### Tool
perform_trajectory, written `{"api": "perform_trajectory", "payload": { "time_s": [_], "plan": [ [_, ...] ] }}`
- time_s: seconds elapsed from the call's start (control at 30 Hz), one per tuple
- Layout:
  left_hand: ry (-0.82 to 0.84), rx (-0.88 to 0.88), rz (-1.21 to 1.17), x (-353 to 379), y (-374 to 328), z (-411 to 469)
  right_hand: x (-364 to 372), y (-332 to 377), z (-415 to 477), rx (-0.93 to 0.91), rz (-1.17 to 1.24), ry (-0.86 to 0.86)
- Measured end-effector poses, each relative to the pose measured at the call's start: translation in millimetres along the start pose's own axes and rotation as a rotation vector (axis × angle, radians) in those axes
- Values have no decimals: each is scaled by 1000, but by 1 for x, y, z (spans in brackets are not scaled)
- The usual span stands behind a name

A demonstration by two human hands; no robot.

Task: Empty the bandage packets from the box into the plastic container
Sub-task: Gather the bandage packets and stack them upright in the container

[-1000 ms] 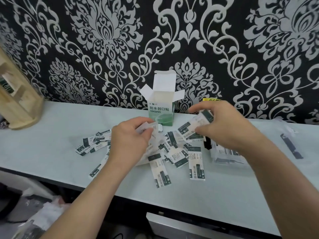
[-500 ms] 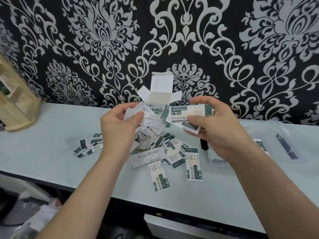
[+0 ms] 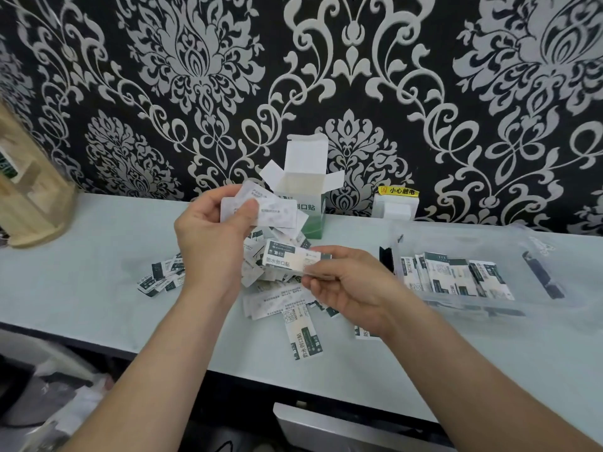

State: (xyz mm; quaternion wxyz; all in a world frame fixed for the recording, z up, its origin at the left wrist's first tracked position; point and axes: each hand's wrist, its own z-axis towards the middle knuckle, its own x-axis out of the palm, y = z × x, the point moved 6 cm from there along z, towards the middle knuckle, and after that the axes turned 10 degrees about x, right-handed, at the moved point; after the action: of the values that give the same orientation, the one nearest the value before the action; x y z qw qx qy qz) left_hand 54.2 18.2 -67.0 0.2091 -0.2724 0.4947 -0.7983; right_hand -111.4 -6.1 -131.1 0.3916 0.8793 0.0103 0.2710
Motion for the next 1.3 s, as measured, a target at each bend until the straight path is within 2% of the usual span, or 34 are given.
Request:
{"api": "perform_trajectory", "payload": {
  "time_s": [0.17,0.33,0.47,0.57,0.67,0.83,1.13,1.23,1.3],
  "plan": [
    [100,-49,13,5,9,-7,-6,5,1,-40,-41,-69],
    [238,-131,80,-6,20,-5,-9,1,3,-84,-212,-131],
    [306,-118,114,-23,20,2,-8,2,5,-110,-268,-137],
    [400,-45,-68,-27,6,6,-6,2,5,-97,-209,-99],
    [569,-37,-267,-19,-3,-2,-2,-2,6,-52,-79,-14],
    [707,-26,31,-8,9,-15,1,1,5,-66,0,41],
    [722,-135,209,-5,28,-18,1,1,3,-56,84,10],
    [779,-67,361,0,27,-21,-3,1,5,-33,37,-17],
    [812,6,463,5,25,-23,-4,4,4,-41,-101,-36]
  ]
}}
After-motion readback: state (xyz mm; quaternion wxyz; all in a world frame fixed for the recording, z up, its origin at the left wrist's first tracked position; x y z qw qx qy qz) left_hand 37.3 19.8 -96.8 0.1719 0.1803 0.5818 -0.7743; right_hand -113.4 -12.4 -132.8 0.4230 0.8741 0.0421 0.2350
